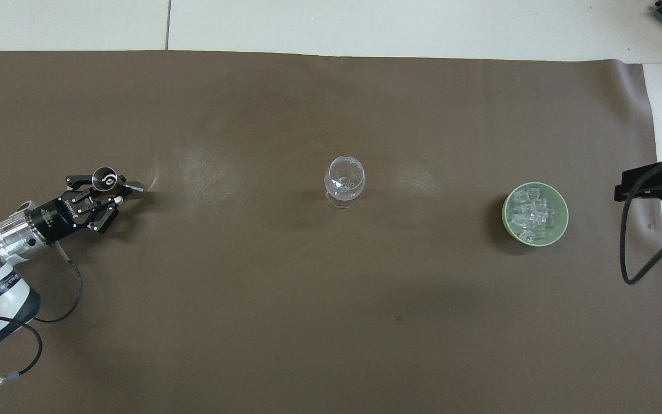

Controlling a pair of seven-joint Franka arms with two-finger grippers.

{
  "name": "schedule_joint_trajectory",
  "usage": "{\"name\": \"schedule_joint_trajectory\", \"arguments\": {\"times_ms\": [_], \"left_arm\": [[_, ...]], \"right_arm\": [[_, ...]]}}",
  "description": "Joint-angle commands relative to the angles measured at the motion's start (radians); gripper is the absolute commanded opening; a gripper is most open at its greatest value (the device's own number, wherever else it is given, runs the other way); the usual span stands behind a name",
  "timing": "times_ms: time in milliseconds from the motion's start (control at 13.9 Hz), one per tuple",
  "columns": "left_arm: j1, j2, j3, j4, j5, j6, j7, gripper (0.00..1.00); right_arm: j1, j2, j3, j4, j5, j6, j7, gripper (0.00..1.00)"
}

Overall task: Pour wine and add ice with both arms
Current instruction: 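Carry the silver cup with the left gripper toward the wine glass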

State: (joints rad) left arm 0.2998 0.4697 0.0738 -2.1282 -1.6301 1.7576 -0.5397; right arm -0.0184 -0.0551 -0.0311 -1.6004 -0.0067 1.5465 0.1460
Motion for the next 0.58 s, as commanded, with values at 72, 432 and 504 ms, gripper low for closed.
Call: {"name": "schedule_joint_trajectory", "arguments": {"times_ms": [72,432,504], "left_arm": [[0.009,-0.032,0.000,-0.038,-0.040,0.005,0.001,0.00],[-0.001,-0.057,0.000,-0.007,-0.040,-0.010,-0.074,0.00],[-0.008,-0.069,0.000,-0.007,-0.040,-0.010,-0.092,0.00]], "right_arm": [[0.000,-0.022,0.002,-0.024,-0.007,-0.002,-0.028,1.00],[0.000,-0.022,0.002,-0.024,-0.007,-0.002,-0.028,1.00],[0.000,-0.022,0.002,-0.024,-0.007,-0.002,-0.028,1.00]]}}
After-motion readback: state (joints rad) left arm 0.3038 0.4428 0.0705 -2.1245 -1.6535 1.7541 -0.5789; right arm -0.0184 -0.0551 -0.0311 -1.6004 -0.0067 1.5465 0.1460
